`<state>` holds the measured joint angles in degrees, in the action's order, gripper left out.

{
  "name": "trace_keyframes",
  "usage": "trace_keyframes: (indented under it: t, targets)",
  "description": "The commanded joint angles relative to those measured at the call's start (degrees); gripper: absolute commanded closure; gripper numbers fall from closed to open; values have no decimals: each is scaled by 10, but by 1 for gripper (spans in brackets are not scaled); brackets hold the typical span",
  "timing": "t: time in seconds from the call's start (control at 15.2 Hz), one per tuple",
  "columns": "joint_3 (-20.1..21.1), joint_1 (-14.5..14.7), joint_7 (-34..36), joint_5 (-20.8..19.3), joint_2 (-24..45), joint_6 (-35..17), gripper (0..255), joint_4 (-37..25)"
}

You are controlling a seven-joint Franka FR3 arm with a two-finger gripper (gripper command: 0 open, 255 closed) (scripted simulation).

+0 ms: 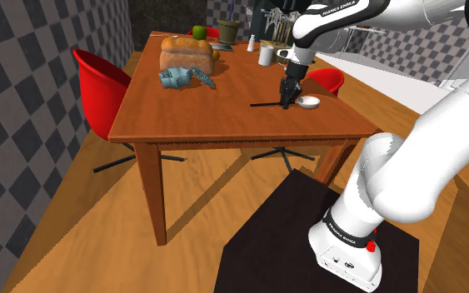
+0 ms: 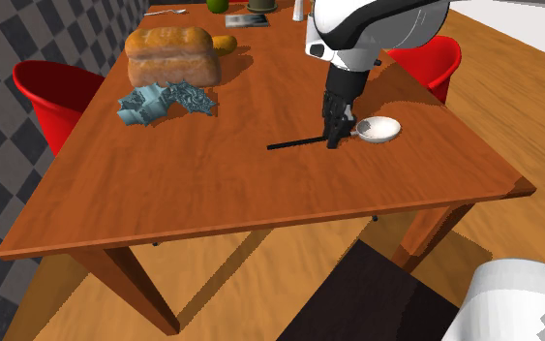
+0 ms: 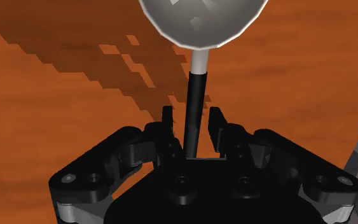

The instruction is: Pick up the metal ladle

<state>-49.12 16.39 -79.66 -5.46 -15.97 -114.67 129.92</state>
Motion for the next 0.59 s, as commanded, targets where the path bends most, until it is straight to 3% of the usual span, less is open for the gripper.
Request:
trace_keyframes:
  t: [0.0,0.53]
  targets:
    - [-1,0,0,0,1,0,255,1]
    - [2,0,2,-1,-2,8,255,-5]
